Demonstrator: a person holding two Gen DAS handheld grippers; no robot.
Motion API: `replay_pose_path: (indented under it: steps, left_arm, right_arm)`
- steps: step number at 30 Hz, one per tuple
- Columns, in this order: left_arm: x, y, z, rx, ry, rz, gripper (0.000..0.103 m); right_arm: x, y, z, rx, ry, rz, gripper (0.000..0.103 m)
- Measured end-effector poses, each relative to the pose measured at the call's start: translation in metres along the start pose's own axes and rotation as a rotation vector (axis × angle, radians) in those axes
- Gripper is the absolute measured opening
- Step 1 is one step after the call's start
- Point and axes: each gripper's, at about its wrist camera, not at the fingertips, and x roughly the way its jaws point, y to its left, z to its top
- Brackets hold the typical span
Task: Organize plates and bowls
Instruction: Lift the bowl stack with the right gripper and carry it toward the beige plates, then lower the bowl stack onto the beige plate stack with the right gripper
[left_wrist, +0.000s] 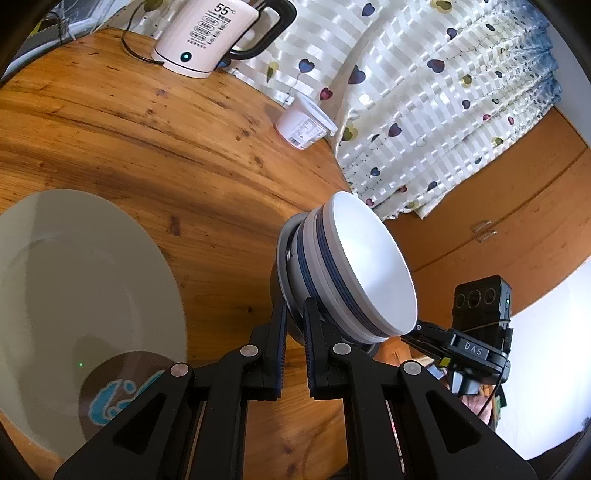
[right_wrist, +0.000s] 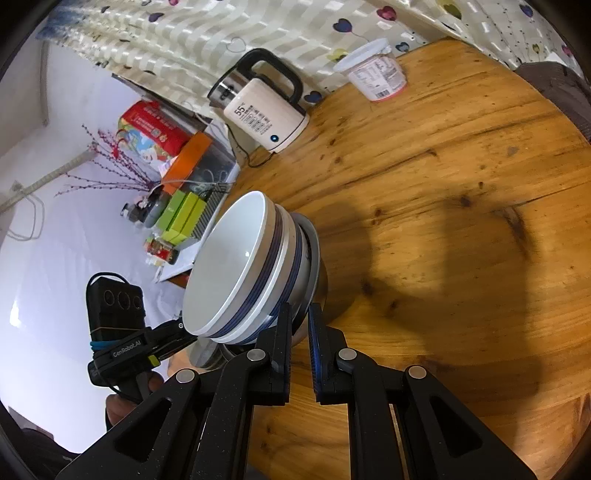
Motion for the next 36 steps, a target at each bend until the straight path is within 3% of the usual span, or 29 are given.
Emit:
replay_pose_path:
  steps: [36]
  left_arm:
    - [-0.067, 0.033, -0.006, -0.07, -0.111, 0.093, 0.007]
  right_arm:
    - [0.055, 0.054, 0.011, -0.1, 0.09, 0.065, 0.009]
